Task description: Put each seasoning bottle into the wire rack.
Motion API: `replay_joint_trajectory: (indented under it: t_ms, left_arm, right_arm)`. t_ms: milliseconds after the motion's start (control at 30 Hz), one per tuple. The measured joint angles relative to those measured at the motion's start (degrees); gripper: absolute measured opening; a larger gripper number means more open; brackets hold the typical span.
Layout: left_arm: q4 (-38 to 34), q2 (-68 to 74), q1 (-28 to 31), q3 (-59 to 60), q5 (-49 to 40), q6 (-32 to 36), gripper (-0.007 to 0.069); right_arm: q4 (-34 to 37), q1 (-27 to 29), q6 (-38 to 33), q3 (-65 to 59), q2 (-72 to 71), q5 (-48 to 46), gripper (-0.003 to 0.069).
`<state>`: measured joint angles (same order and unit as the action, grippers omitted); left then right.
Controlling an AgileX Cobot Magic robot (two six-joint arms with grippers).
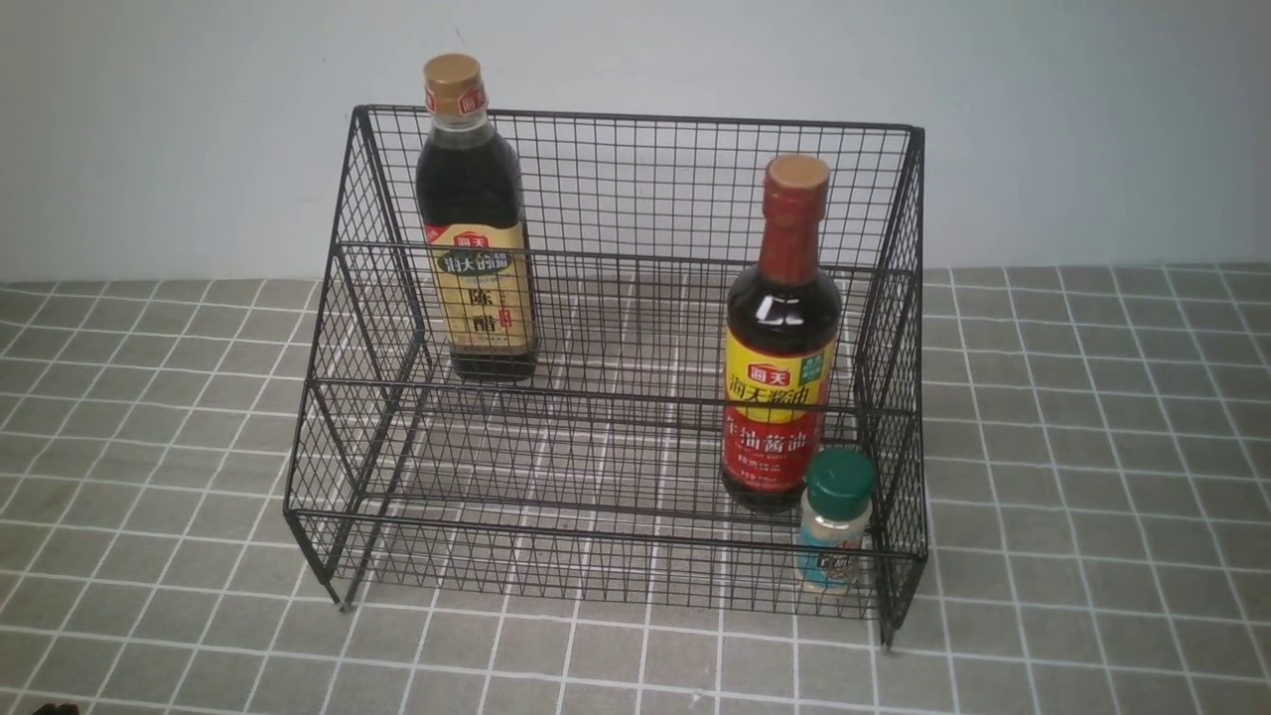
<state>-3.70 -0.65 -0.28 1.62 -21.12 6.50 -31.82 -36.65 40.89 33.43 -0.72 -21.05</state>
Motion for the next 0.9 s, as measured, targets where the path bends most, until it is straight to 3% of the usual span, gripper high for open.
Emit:
replay_joint_trajectory:
  t_ms: [500,600,700,867,900]
  left_arm:
    - [0.0,0.0,0.0,0.0,0.0,0.0,-0.0007]
    - [0.0,0.0,0.0,0.0,0.0,0.0,-0.0007]
    - [0.0,0.0,0.0,0.0,0.0,0.0,-0.0007]
    - [0.0,0.0,0.0,0.0,0.0,0.0,-0.0007]
    - [0.0,0.0,0.0,0.0,0.0,0.0,-0.0007]
  right_arm:
    - [-0.8,0.0,0.1,0.0,0.0,0.1,-0.0012]
    - [1.9,0.0,-1.3,0.0,0.0,0.2,-0.0012]
    - [6.6,0.0,-6.6,-0.2,0.0,0.2,-0.0012]
    - [26.2,0.0,-35.2,-3.6,0.0,0.6,-0.0012]
    - [26.7,0.0,-36.0,-3.8,0.0,0.6,-0.0012]
